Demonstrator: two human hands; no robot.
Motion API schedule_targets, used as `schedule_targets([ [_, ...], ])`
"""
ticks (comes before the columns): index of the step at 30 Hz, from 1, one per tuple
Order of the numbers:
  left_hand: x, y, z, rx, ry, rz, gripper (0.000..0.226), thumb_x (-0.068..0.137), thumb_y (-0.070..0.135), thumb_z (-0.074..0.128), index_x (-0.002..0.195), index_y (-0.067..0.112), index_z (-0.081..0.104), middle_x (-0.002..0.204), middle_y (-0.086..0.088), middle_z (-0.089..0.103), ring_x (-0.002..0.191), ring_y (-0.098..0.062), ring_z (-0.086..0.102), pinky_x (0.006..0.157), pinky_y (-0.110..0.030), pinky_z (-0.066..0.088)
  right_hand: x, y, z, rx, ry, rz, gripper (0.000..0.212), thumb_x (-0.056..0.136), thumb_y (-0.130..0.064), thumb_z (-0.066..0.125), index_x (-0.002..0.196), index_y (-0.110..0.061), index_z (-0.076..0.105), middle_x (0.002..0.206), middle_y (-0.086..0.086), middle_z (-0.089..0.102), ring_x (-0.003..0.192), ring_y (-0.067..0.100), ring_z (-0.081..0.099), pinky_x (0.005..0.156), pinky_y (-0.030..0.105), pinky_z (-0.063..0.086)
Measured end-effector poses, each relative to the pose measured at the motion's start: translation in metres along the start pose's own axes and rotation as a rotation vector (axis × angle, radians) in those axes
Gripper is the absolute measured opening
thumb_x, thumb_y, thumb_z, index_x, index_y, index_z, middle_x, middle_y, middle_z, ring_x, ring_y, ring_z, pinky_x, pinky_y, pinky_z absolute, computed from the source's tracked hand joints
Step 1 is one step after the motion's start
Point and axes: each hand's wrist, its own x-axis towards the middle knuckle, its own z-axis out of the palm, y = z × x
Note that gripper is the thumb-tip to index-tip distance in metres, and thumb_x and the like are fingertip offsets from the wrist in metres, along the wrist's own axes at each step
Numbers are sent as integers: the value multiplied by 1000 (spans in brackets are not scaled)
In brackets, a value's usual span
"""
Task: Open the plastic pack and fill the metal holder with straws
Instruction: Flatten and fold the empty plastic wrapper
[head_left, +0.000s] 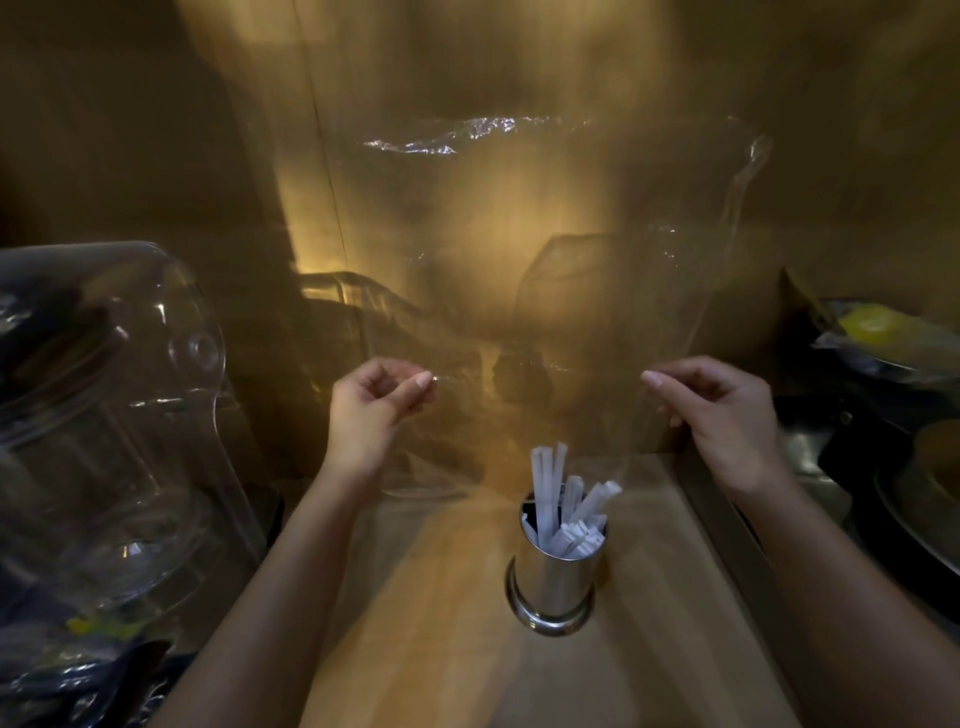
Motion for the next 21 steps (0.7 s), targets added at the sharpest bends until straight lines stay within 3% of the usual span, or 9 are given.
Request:
schedule_targets([
  [8, 4, 12, -1, -45, 70, 22, 12, 82, 1, 64, 74, 11, 62, 54, 4, 66, 48, -4, 60, 41, -16, 46, 10, 8, 3, 98, 31, -73, 6, 76, -37, 68, 81, -36, 69, 73, -13, 70, 57, 1, 59, 51, 10, 45],
  [11, 6, 15, -9, -60, 115, 32, 15, 82, 3, 64, 73, 14, 62, 50, 7, 66, 46, -2, 58, 39, -14, 43, 7, 14, 4, 78, 57, -36, 14, 76, -45, 64, 89, -40, 67, 81, -16, 69, 73, 1, 62, 59, 8, 47],
  [13, 5, 16, -15, -56, 154, 31, 16, 82, 6, 65, 72, 18, 64, 51, 7, 67, 45, -1, 58, 38, -14, 42, -2, 22, 6, -22, 111, 23, 25, 80, -45, 61, 104, -38, 62, 100, -14, 67, 94, 5, 61, 72, 11, 48],
  [16, 3, 17, -26, -97, 233, 11, 18, 83, 5, 64, 70, 18, 63, 47, 7, 65, 40, 0, 56, 36, -11, 40, -28, 40, 11, -289, -5, 72, 56, 85, -50, 47, 135, -27, 40, 142, 0, 44, 128, 14, 40, 101, 34, 36],
  [18, 2, 17, -33, -94, 283, -17, 19, 83, 6, 64, 69, 18, 62, 45, 9, 64, 40, 1, 55, 36, -11, 40, -50, 52, 19, -458, -186, 91, 73, 81, -59, 36, 144, -27, 19, 153, -5, 22, 138, 11, 20, 110, 39, 23],
  [21, -2, 15, -40, -128, 331, -45, 20, 84, 5, 63, 69, 17, 61, 44, 9, 63, 39, 0, 54, 37, -12, 43, -71, 73, 33, -620, -351, 120, 78, 83, -61, 30, 145, -25, -1, 157, -6, -1, 141, 5, -4, 117, 43, 13],
])
